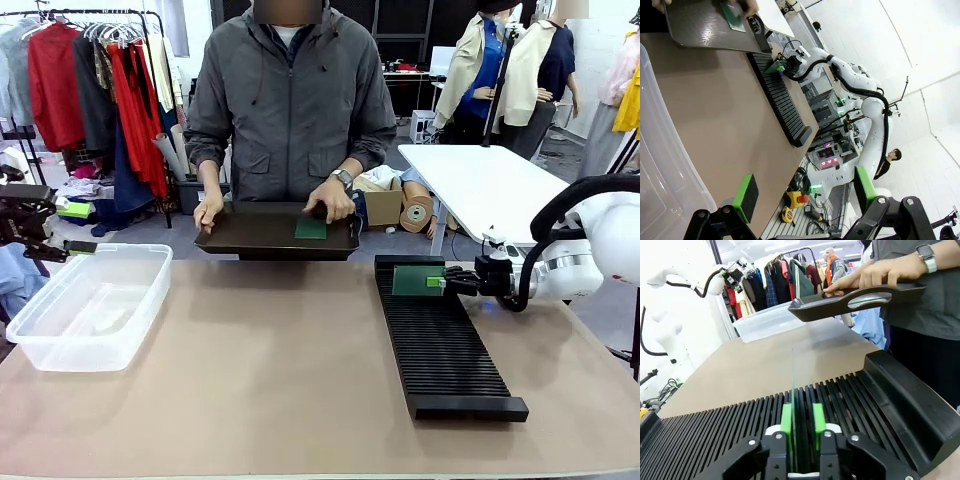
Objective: Sort PCBs into racks and boxes based on the side picked up.
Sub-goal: If the short side of the Blank PCB is picked up, insert it into the PCB Rack ; if the long side is picked up, place it in the Organizing box.
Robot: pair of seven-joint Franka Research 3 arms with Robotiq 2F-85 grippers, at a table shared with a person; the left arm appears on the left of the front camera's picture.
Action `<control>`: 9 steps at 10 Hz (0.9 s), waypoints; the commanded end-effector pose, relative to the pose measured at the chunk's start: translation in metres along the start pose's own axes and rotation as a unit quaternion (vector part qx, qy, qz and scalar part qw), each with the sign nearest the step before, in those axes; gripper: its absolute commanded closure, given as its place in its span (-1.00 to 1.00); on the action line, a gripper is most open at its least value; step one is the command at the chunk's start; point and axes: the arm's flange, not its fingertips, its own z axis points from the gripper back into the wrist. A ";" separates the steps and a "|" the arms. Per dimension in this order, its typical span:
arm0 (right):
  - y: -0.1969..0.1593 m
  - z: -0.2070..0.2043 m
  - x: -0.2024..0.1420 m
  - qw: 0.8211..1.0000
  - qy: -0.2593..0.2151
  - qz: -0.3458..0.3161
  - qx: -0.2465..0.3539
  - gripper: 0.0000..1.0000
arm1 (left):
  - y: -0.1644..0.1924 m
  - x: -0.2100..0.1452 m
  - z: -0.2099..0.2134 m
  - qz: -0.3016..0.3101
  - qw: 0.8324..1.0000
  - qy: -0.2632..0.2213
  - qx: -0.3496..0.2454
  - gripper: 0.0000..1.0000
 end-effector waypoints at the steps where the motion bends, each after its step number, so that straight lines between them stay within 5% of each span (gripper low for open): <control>1: -0.005 0.000 0.002 1.000 0.010 0.009 -0.009 -0.49 | -0.003 0.001 0.001 0.005 1.000 0.000 -0.004 -1.00; 2: -0.005 0.001 0.002 1.000 0.009 0.009 -0.009 -0.88 | -0.003 0.001 0.001 0.005 1.000 0.000 -0.004 -1.00; 3: -0.004 0.002 0.004 1.000 0.006 0.011 -0.010 -1.00 | -0.003 0.001 0.001 0.005 1.000 0.000 -0.004 -1.00; 9: 0.002 0.001 0.007 1.000 0.014 0.018 0.003 -1.00 | -0.003 0.001 0.001 0.005 1.000 0.000 -0.004 -1.00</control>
